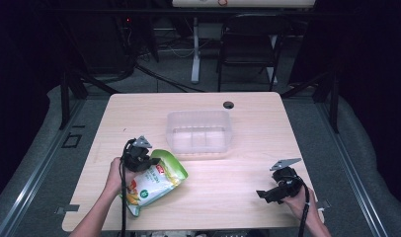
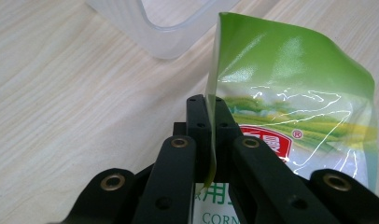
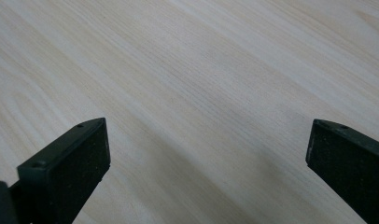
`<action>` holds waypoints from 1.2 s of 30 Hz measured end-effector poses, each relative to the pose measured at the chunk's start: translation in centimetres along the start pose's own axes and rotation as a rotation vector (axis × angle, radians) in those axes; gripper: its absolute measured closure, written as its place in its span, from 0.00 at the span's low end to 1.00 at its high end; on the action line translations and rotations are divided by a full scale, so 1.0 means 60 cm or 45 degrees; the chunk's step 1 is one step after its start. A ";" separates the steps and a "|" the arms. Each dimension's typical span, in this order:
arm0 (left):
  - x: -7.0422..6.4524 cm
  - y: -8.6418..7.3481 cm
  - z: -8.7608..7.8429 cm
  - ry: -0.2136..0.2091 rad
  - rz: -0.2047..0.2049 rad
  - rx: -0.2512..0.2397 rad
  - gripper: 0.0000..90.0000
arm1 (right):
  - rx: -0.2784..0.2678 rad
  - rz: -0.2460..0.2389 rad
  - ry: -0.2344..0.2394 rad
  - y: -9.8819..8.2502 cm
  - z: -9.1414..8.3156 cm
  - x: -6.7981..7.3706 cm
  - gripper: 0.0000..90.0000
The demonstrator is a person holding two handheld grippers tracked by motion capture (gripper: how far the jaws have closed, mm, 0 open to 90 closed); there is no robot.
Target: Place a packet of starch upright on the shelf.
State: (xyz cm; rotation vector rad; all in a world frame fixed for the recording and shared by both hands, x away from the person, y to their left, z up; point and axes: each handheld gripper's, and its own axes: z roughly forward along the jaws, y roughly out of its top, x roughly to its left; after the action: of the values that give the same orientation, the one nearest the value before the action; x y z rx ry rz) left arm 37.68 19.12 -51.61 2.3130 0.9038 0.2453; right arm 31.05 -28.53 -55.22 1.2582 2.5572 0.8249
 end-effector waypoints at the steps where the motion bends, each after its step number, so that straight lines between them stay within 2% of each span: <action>1: 0.000 0.000 -0.003 0.004 0.006 -0.005 1.00 | 0.000 0.001 0.000 0.000 0.000 0.000 0.00; 4: -0.002 0.001 -0.008 0.016 0.012 -0.028 1.00 | 0.002 0.014 0.008 -0.001 0.002 -0.002 0.00; 8: -0.003 0.001 -0.015 0.019 -0.005 -0.057 1.00 | 0.017 0.019 0.013 -0.002 0.003 -0.004 0.00; 18: -0.007 0.007 -0.024 0.029 -0.005 -0.089 1.00 | 0.014 0.030 0.030 -0.003 0.004 -0.005 0.02; 36: -0.011 0.013 -0.043 0.027 -0.013 -0.157 1.00 | 0.015 0.029 0.012 -0.003 0.002 -0.005 0.03</action>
State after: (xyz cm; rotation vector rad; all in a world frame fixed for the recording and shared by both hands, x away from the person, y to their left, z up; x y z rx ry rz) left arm 36.60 19.52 -49.06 2.1960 0.8855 0.3125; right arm 31.19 -28.81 -55.45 1.2920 2.5634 0.8234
